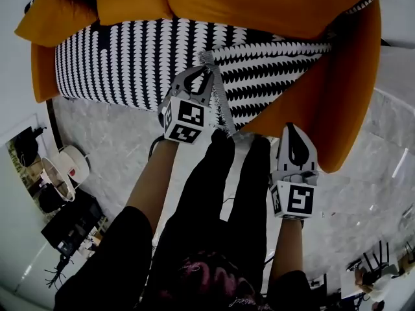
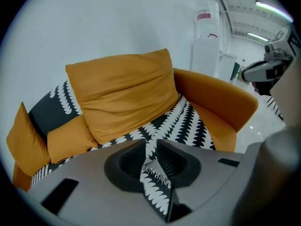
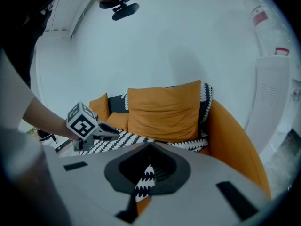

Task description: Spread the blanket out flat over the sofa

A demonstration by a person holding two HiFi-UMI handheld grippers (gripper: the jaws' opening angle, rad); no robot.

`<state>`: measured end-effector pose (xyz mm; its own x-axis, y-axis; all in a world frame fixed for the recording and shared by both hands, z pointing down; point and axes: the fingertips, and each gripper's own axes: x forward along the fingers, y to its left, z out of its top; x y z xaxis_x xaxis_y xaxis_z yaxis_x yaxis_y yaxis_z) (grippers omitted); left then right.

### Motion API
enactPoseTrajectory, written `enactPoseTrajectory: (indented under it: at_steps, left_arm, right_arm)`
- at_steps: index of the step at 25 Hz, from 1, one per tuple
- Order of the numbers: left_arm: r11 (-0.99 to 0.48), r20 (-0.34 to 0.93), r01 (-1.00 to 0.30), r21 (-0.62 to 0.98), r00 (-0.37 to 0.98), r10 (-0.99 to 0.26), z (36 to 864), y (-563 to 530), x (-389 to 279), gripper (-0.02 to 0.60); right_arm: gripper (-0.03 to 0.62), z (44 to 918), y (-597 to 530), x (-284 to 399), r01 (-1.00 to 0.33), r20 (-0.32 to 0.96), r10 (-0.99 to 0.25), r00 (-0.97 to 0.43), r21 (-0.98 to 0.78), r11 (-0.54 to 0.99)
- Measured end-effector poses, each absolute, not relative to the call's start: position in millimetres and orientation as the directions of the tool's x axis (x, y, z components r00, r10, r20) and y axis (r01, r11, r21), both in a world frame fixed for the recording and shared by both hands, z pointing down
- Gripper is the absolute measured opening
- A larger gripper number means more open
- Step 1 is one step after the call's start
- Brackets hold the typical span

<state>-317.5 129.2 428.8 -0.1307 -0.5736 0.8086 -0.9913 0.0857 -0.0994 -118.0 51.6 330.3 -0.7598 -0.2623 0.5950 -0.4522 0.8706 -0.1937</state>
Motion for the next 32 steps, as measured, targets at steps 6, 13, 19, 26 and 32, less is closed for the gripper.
enactPoseTrajectory:
  at_steps: [6,13,19,26,32]
  left_arm:
    - [-0.027,0.866,-0.993,-0.112,-0.084,-0.494,465.7,110.2,-321.2,0.117]
    - [-0.135,0.925,-0.986,-0.101,-0.043,-0.377,517.7,108.5,-347.3,0.146]
    - [-0.159,0.949,-0.985,-0.06,-0.007,-0.314,551.7,117.6,-371.4,0.146]
    - [-0.166,0.966,-0.986,0.003,0.046,-0.253,625.1,122.2,-363.5,0.146]
    - [-0.146,0.962,-0.988,0.04,0.078,-0.263,593.8,117.1,-312.2,0.063]
  right_arm:
    - [0.02,339.1,37.8,-96.9,-0.454,0.604,-0.256,-0.755,-0.198,0.869]
    - [0.02,353.3,40.4,-90.7,-0.486,0.622,-0.253,-0.741,-0.236,0.842]
    - [0.02,371.9,59.1,-100.7,-0.486,0.651,-0.237,-0.721,-0.231,0.843]
    - [0.02,437.7,65.6,-87.6,-0.507,0.685,-0.219,-0.695,-0.25,0.825]
    - [0.02,406.5,67.8,-43.1,-0.512,0.683,-0.232,-0.692,-0.239,0.825]
